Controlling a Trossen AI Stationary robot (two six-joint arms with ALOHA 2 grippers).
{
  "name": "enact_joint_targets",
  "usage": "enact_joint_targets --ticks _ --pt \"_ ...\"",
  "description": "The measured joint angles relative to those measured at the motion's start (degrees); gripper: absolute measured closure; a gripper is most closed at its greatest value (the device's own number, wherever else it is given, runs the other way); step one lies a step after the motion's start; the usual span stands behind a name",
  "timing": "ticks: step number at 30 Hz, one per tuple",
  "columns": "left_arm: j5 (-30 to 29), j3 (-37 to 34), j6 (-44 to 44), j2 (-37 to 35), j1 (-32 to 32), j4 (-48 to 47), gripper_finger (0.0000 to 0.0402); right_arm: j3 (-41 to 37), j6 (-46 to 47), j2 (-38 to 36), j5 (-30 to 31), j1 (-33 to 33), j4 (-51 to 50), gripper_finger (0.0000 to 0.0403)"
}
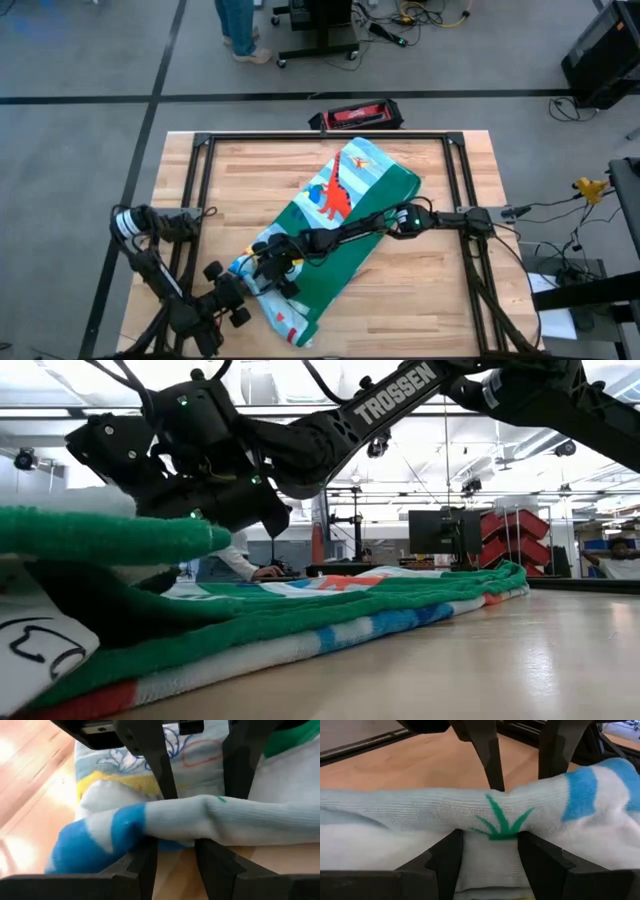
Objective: Roll towel
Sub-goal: Roll the multi-color dinosaur print towel
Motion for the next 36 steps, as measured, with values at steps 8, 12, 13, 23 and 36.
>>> enact_joint_targets --ticks 8,12,13,23,36 --pt "0.3 0.0 3.4 -4.2 0.1 -0.1 0.0285 0.5 0.4 -0.2 0.1 0.0 -1.5 0.0224" --pt "1.9 0.0 6.1 -4.9 0.5 0.2 0.0285 0.5 0.5 -0.2 0.2 0.0 -1.5 0.0224" --pt "2.5 0.0 6.2 -4.9 0.6 0.2 0.0285 0.5 0.6 -0.2 0.3 0.0 -1.5 0.0224" --pt "1.1 -1.0 5.7 -2.7 1.1 0.3 0.0285 0.5 1.1 -1.5 1.9 0.0 -4.5 0.0224" --pt "-2.1 -1.5 5.3 -3.2 1.2 0.4 0.0285 0.5 -2.8 -5.5 3.6 0.5 -16.6 0.0224"
